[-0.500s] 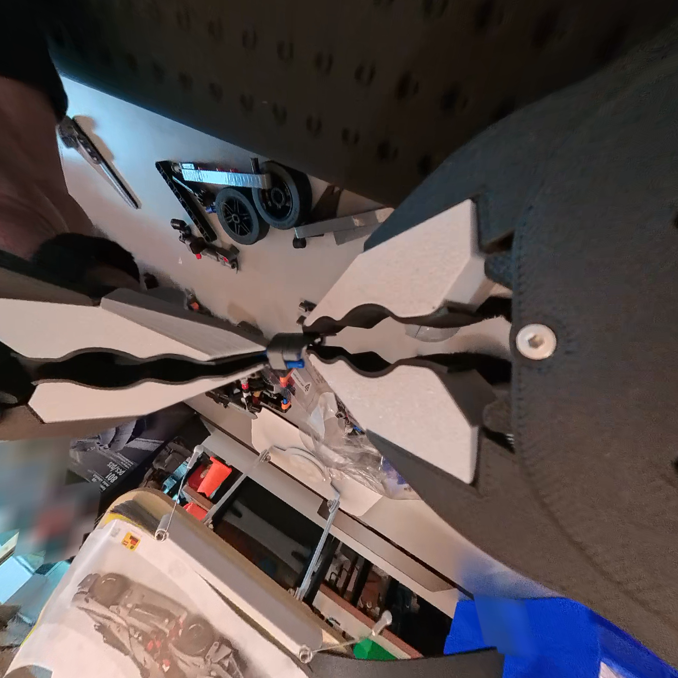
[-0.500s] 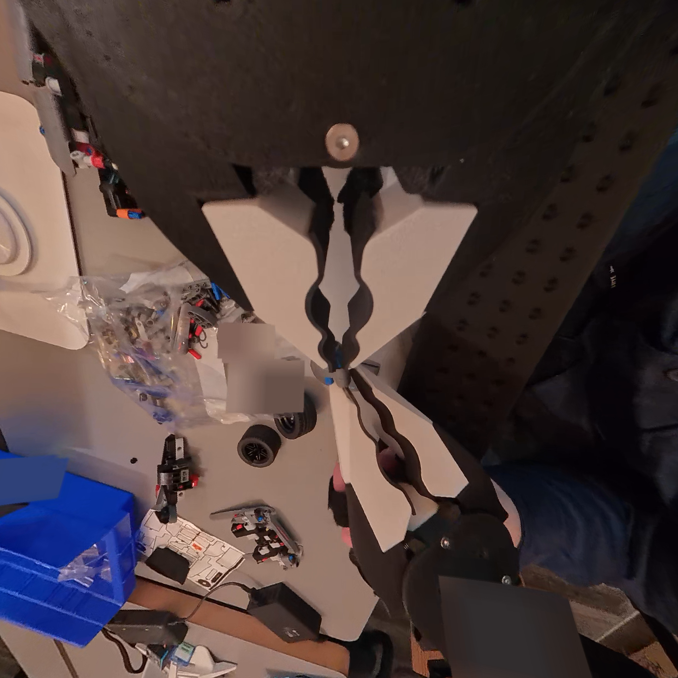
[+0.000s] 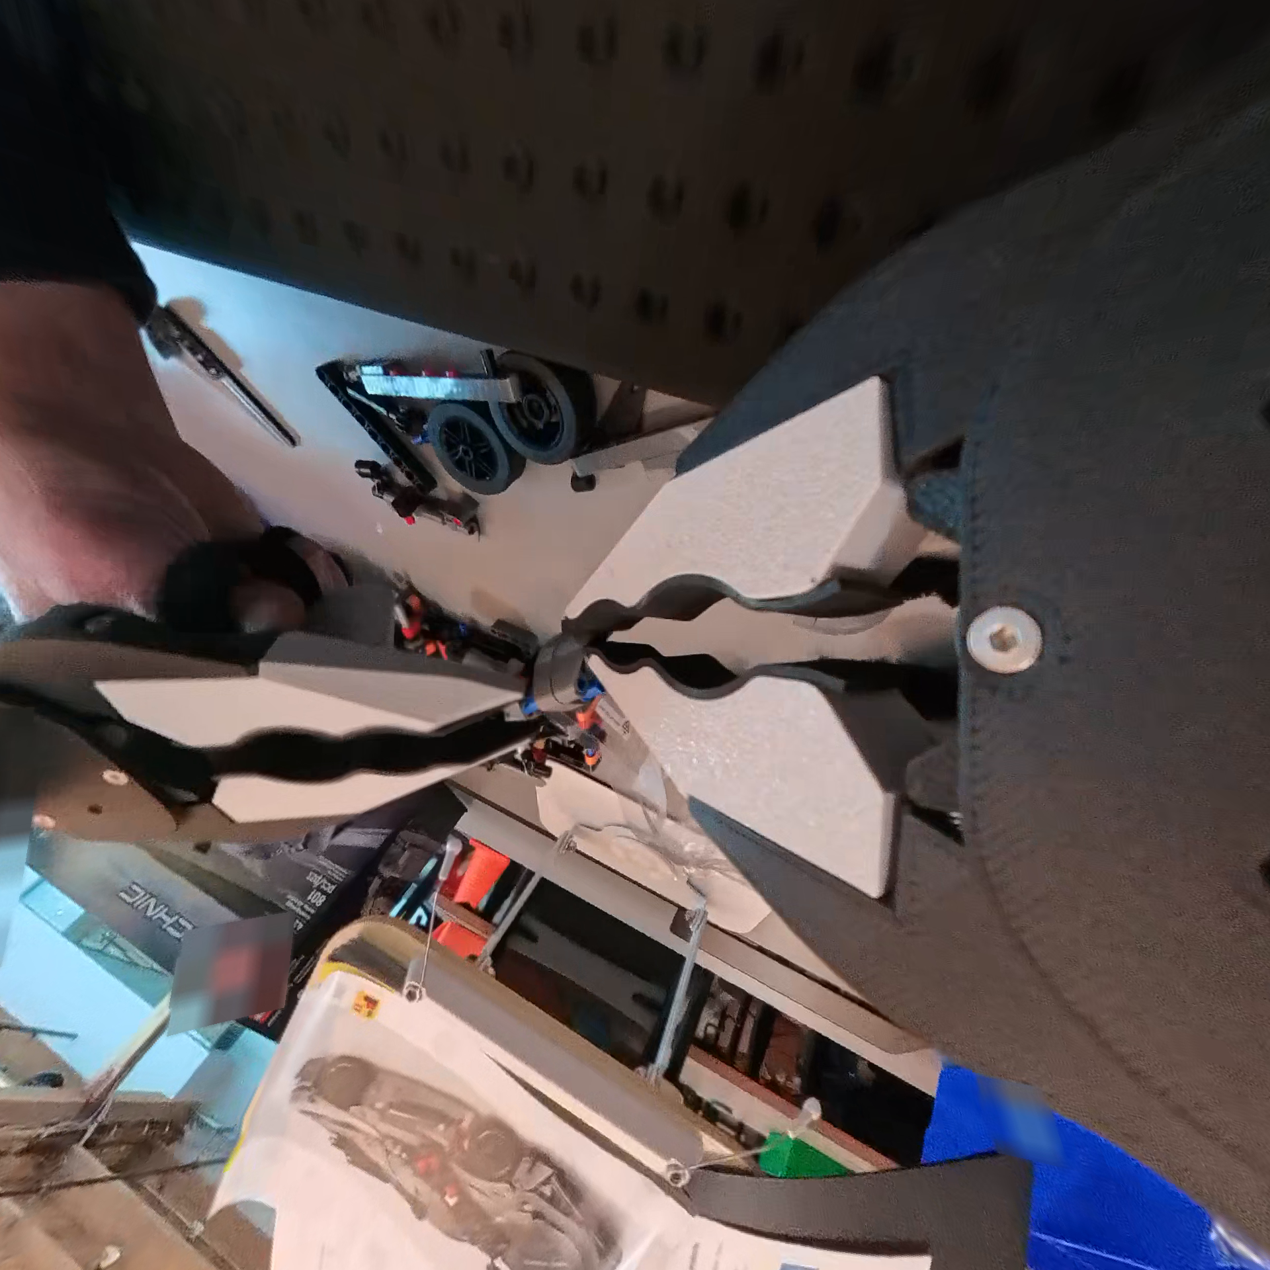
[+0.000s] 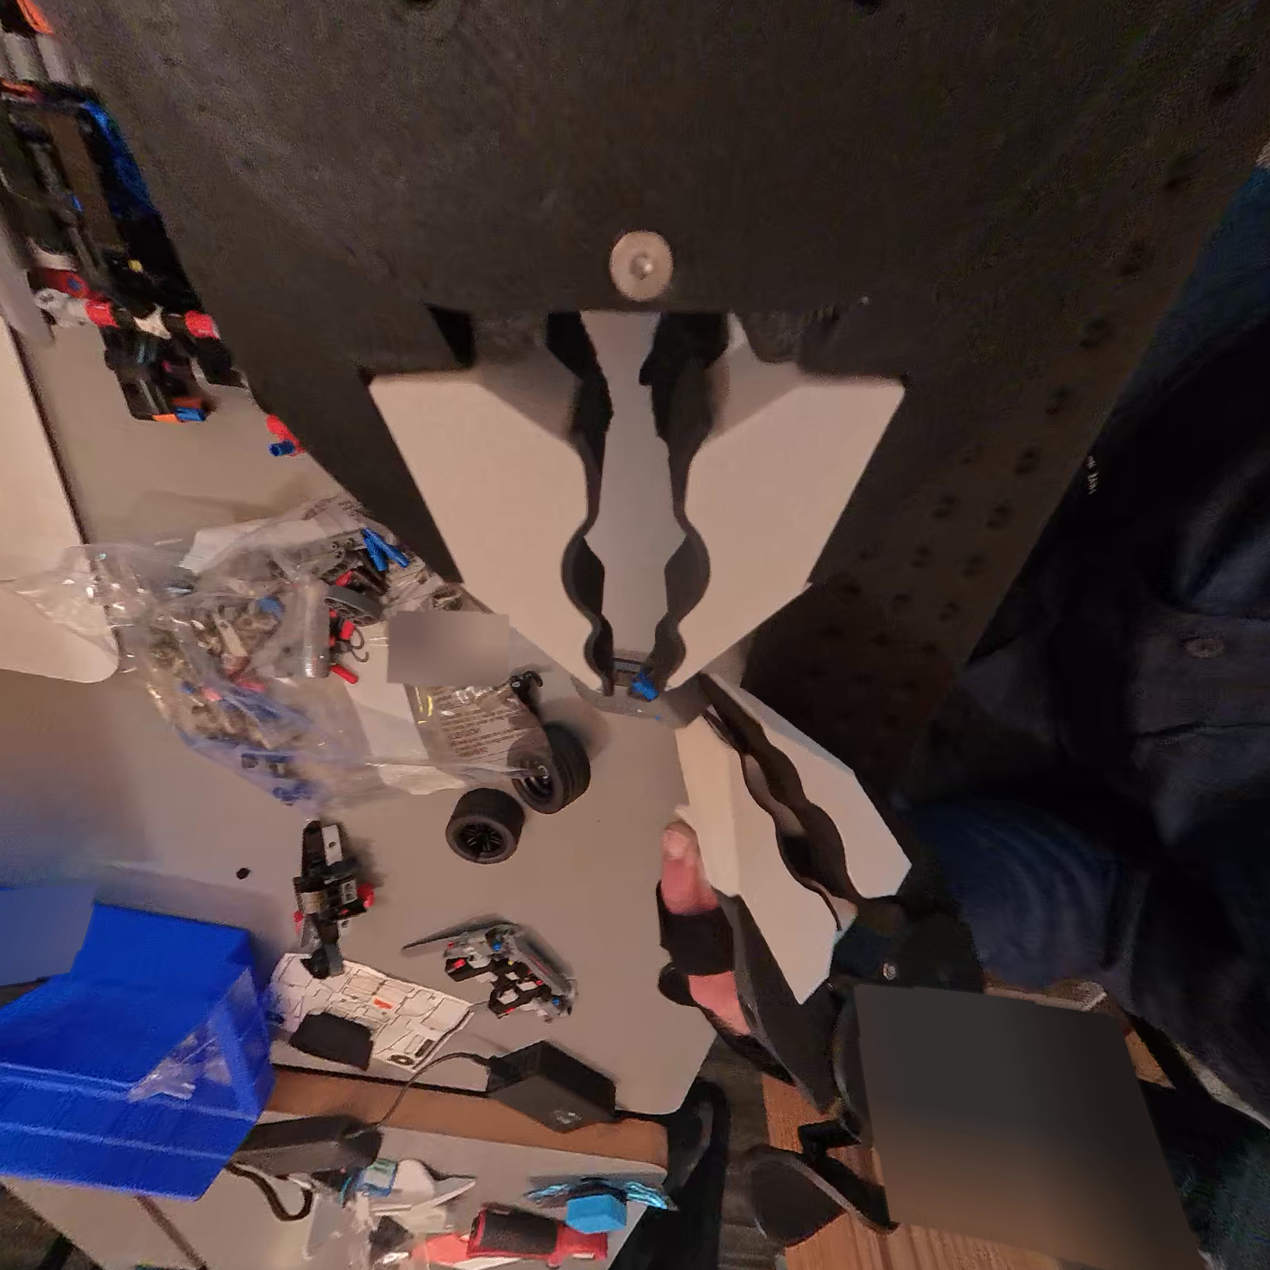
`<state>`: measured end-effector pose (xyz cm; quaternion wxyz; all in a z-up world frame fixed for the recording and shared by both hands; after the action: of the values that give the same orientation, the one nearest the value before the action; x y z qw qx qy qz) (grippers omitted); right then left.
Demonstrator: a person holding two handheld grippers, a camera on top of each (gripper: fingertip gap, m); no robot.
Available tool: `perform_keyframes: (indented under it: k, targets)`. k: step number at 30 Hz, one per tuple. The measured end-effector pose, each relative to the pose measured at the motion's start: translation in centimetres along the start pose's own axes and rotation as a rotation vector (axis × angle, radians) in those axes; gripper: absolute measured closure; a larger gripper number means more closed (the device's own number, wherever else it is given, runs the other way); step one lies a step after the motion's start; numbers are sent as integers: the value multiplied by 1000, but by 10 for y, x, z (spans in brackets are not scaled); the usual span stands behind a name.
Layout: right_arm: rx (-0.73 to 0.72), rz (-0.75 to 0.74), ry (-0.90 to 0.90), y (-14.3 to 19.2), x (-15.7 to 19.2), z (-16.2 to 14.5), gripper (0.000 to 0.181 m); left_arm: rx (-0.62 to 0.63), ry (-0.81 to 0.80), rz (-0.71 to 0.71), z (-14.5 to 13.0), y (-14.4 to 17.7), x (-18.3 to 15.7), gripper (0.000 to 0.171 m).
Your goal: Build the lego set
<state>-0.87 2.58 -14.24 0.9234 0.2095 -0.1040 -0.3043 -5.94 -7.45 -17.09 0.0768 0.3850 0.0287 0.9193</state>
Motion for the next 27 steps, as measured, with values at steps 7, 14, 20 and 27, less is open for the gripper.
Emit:
perform_keyframes:
  k: [7,14,20,27]
  targets:
    - [11,68,-16,-3,4,-5,179,-31,-28,-7,4,1,-3,171]
    - [8,55,29,-1,8,-1,171,-14,-48,-21,0,0,-6,170]
    - [168,-19,129,-5,13,-6,176,8,-73,-31,-2,-2,-10,170]
    - [406,-198,339,-14,19,-8,175,46,-58,-45,-5,-6,-11,170]
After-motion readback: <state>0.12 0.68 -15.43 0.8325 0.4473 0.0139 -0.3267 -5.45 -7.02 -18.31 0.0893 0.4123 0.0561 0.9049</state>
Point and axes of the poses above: each gripper's, where its closed fingertips meet, y back along the fingers, z out of its top, x = y × z across the jaws, the point moved 6 cm from there along y, back along the fingers, and after that the axes turned 14 degrees about z, right-handed, at the moved point
